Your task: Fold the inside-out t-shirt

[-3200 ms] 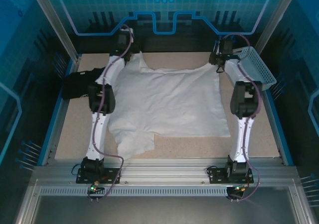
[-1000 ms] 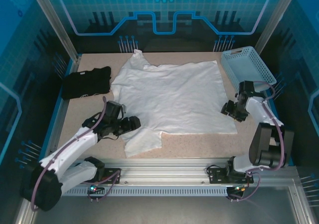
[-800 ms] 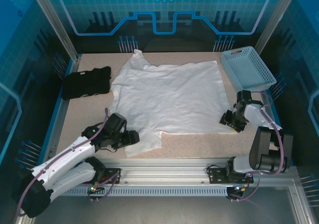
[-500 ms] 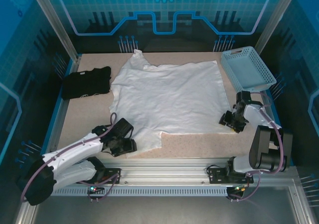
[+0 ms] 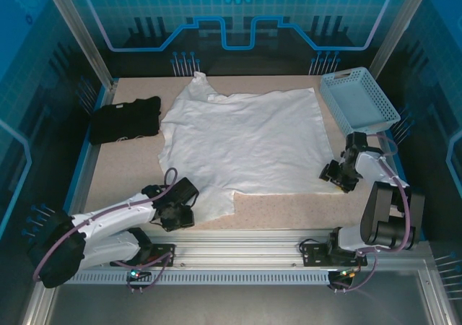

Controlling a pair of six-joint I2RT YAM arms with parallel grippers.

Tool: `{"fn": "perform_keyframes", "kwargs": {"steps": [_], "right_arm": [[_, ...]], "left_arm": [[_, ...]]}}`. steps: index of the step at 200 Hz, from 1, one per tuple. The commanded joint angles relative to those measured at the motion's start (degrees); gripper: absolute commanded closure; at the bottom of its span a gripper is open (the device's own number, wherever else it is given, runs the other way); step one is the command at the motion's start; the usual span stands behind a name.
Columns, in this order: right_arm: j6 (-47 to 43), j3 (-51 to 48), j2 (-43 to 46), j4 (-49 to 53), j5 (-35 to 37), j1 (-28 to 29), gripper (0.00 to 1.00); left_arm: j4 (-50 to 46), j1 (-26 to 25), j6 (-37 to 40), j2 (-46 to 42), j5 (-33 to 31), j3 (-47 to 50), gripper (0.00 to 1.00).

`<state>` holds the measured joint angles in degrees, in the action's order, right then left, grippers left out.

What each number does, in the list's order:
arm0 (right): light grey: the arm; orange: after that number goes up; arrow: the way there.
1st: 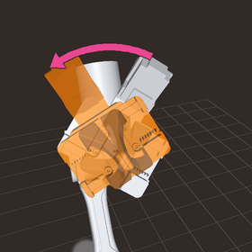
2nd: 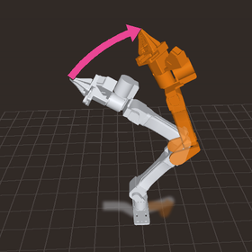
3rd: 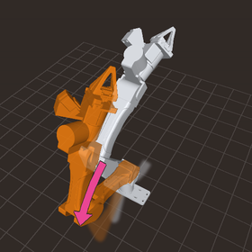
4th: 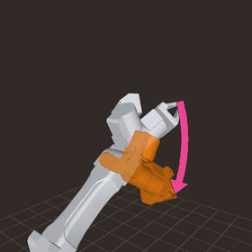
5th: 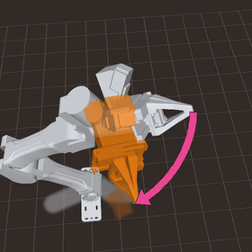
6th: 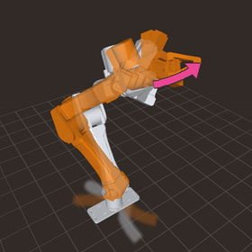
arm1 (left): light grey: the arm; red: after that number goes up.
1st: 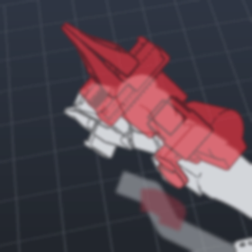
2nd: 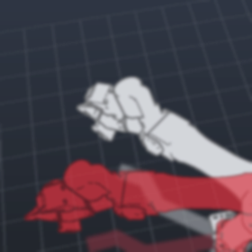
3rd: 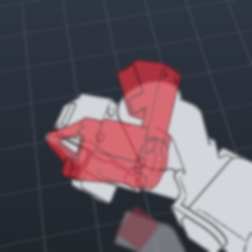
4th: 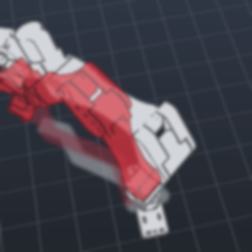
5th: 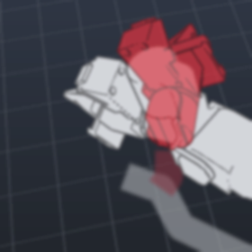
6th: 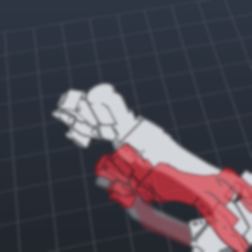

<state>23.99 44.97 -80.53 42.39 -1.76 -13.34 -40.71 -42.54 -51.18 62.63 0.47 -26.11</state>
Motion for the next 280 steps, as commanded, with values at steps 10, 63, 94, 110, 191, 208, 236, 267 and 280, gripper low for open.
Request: {"fn": "perform_keyframes", "kwargs": {"steps": [10,63,94,110,191,208,236,267,280], "right_arm": [[0.53,-1.45,0.2,-0.08,0.51,-3.89,0.45],[1.32,-1.31,-3.32,0.71,4.75,-4.39,0.47],[1.5,-0.45,-4.47,1.53,6.3,-4.15,0.48],[1.42,-0.17,-5.67,1.73,6.2,-4.01,0.51],[0.9,0.4,-5.94,1.56,5.98,-3.53,0.85],[0.72,-0.23,-4.13,1.13,5.72,-3.53,0.88],[-0.28,-0.29,-1.34,0.37,3.59,-3.38,0.93],[-0.57,2.13,0.48,-0.41,2.07,-3.28,0.95],[-0.9,3.89,0.32,-0.71,1.77,-2.75,0.95]], "left_arm": [[5.29,-0.93,-0.49,1.47,2.2,3.87,0.81],[4.82,-0.9,1.28,-1.51,2.3,2.82,1.0],[3.51,-0.82,2.6,-2.84,1.56,1.85,1.0],[3.17,-0.87,3.2,-3.11,1.37,1.32,1.0],[-0.51,0.1,4.15,-7.59,1.45,-1.62,1.0],[-3.13,1.0,3.98,-10.26,1.53,-3.6,1.0],[-7.74,4.97,4.31,-15.49,3.14,-7.65,1.0],[-9.79,16.45,9.74,-18.16,8.46,-12.84,1.0],[-9.57,19.84,12.39,-16.62,10.38,-15.22,1.0]]}}
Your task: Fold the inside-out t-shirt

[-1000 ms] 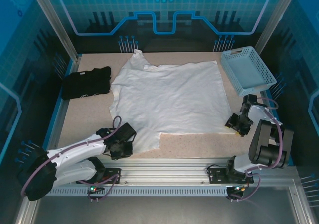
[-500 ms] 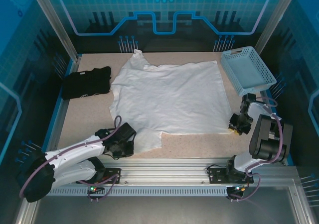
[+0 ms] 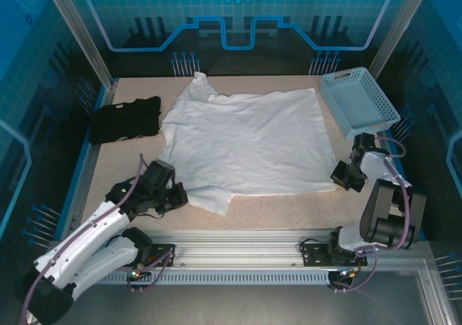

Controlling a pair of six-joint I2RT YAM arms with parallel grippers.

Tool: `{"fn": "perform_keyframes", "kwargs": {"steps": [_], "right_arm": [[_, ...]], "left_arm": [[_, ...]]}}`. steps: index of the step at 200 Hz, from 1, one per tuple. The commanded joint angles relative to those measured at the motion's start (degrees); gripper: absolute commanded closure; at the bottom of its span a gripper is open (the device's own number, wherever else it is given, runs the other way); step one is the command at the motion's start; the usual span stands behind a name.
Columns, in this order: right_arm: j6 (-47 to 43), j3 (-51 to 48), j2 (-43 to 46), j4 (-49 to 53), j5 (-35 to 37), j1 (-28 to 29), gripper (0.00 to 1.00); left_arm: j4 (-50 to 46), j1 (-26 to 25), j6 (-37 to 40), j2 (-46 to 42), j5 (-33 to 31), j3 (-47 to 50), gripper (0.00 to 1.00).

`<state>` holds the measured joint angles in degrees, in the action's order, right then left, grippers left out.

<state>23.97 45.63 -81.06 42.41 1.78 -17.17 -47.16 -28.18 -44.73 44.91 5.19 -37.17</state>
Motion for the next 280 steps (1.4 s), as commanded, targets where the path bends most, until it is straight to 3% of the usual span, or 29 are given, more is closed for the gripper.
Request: {"fn": "perform_keyframes", "kwargs": {"steps": [1,84,165,280], "right_arm": [[-0.95,3.41,0.78,-0.74,-1.78,1.08,0.95],[-2.11,17.83,-10.78,-1.76,0.11,6.02,0.93],[-2.16,27.65,-21.62,-2.68,1.12,8.89,0.93],[-2.35,38.46,-32.1,-2.1,2.03,11.02,0.92]], "left_arm": [[-3.12,5.72,6.18,1.26,5.86,-4.33,1.0],[1.86,19.2,18.43,15.61,10.77,-15.28,1.0],[4.08,24.25,22.47,34.36,12.14,-28.87,1.0],[5.41,26.42,21.5,51.58,10.02,-45.68,1.0]]}}
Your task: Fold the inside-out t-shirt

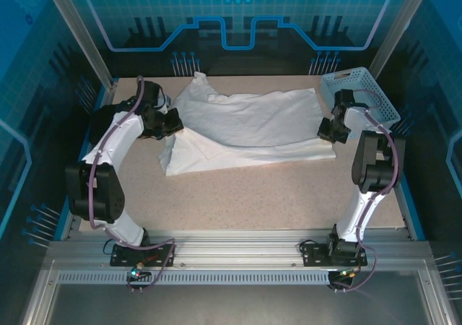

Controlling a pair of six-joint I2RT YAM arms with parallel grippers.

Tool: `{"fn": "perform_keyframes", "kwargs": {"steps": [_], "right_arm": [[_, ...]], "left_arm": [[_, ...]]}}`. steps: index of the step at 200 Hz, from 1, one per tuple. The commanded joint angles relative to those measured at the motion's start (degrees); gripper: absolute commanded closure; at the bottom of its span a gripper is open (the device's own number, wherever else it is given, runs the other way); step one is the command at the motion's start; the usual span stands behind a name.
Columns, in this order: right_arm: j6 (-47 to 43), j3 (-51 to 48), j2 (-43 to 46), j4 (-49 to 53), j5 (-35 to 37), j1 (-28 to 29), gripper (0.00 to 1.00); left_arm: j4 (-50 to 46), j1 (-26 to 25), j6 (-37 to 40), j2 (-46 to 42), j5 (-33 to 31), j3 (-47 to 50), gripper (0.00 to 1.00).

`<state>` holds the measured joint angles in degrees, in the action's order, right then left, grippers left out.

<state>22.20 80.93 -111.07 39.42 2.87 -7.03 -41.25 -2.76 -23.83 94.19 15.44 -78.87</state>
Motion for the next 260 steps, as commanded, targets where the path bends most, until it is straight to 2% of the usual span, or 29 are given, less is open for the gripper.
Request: {"fn": "perform_keyframes", "kwargs": {"steps": [1,54,79,87,101,111,127,145,163,195,213,260], "right_arm": [[-0.66,3.22,-2.11,0.91,1.01,0.92,0.92],[-0.67,8.68,-6.0,1.8,2.01,1.83,0.91],[-0.38,13.33,-9.15,0.53,2.4,3.01,0.83],[-0.71,15.75,-10.75,0.16,2.41,3.32,0.79],[-1.24,21.04,-13.89,1.35,2.56,3.81,0.7],[-1.9,23.92,-15.09,2.9,2.85,4.12,0.65],[-3.07,22.98,-13.26,3.42,3.72,4.76,0.63],[-3.49,15.77,-7.8,1.56,3.4,5.1,0.62],[-3.47,7.68,-1.62,-0.16,2.55,5.51,0.59],[-3.55,-1.04,3.69,-0.97,-1.1,7.51,0.57],[-4.94,-0.15,0.68,1.67,0.89,8.23,0.57],[-7.94,0.12,-4.38,6.73,8.38,8.16,0.57]], "left_arm": [[-0.49,1.0,0.62,2.39,-0.28,-4.12,1.0],[-1.31,2.49,0.36,11.14,-1.62,-12.65,1.0],[-0.35,3.09,-0.35,15.8,-4.3,-15.65,1.0],[-0.47,3.33,-0.79,17.84,-5.04,-17.31,0.89],[-0.17,3.55,-1.84,21.0,-5.65,-20.18,0.81],[-0.21,3.69,-2.27,22.56,-5.93,-22.25,0.68],[-1.22,3.74,-2.37,22.42,-6.53,-23.79,0.59],[3.0,3.6,-3.49,16.65,-7.45,-17.21,0.49],[10.69,2.74,-6.57,8.32,-6.57,-4.53,0.43],[24.3,-3.21,-12.08,-1.85,-4.32,16.02,0.37],[28.24,-4.94,-12.61,-1.23,-2.13,20.83,0.36],[28.57,-5.05,-9.7,4.89,-2.61,23.91,0.37]]}}
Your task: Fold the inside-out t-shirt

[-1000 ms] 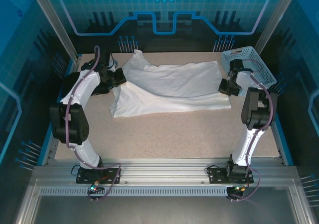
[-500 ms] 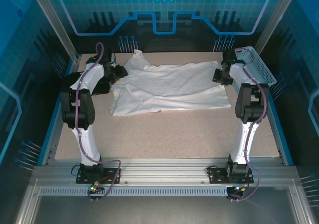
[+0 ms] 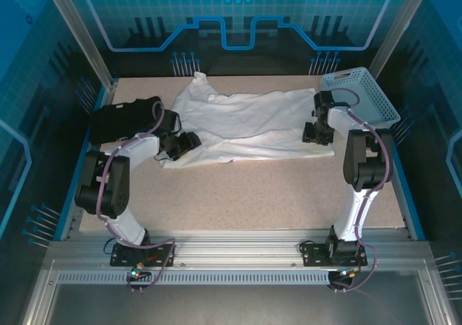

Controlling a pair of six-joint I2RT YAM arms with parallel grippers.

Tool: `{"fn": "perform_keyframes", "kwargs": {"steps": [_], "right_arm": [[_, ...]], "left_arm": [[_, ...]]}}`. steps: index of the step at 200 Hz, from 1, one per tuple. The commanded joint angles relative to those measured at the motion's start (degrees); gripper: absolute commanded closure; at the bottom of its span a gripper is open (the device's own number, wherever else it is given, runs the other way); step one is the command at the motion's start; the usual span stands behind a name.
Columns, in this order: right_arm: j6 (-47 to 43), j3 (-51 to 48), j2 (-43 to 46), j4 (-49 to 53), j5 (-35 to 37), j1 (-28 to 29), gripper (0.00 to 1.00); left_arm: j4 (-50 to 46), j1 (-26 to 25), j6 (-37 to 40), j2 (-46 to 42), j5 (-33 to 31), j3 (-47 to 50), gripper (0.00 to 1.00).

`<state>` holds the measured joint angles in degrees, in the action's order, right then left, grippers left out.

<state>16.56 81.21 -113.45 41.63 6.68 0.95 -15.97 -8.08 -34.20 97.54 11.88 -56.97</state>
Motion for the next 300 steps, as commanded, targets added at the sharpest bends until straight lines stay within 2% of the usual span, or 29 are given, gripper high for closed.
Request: {"fn": "perform_keyframes", "kwargs": {"steps": [1,34,66,113,131,153,163,187,213,248,278,300], "right_arm": [[-2.36,-0.22,-2.07,4.61,4.66,0.19,0.57],[-3.64,-1.68,-3.18,8.75,7.71,0.29,0.57],[-1.08,-8.7,0.49,10.12,8.28,0.01,0.59],[3.35,-18.89,14.13,9.93,11.32,0.56,0.59],[-0.02,-20.31,23.27,2.79,7.79,5.82,0.57],[-7.08,-20.67,28.2,-9.98,-3.41,16.12,0.47],[-10.6,-19.89,27.17,-15.32,-6.02,21.76,0.44],[-19.04,-14.85,19.59,-22.12,-4.81,34.47,0.39],[-24.78,-8.81,10.17,-26.62,-5.8,42.85,0.38],[-28.52,-0.94,-0.7,-26.79,-7.32,48.54,0.38],[-28.93,2.99,-7.15,-26.4,-6.08,49.54,0.39],[-28.86,4.55,-9.1,-26.16,-4.77,49.31,0.45]], "left_arm": [[3.3,0.26,0.73,1.57,0.95,2.11,0.37],[3.5,0.21,1.39,-1.55,0.13,9.01,0.37],[4.19,-0.68,-0.24,-8.89,-0.79,18.94,0.37],[-1.65,-2.47,-2.53,-21.51,-1.2,28.43,0.37],[-2.71,-2.56,-2.37,-27.58,-1.35,28.2,0.36],[-1.26,-2.12,-2.78,-30.85,-1.81,27.27,0.34],[-0.15,-1.5,-3.56,-30.4,-0.99,26.94,0.34],[2.15,1.83,-5.51,-27.34,3.13,26.97,0.35],[3.37,5.14,-5.34,-25.13,5.17,27.91,0.37],[5.14,5.7,-5.47,-23.64,5.41,29.86,0.37],[5.42,6.2,-5.23,-23.7,5.33,30.89,0.37],[4.76,6.41,-4.81,-24.4,4.85,31.17,0.37]]}}
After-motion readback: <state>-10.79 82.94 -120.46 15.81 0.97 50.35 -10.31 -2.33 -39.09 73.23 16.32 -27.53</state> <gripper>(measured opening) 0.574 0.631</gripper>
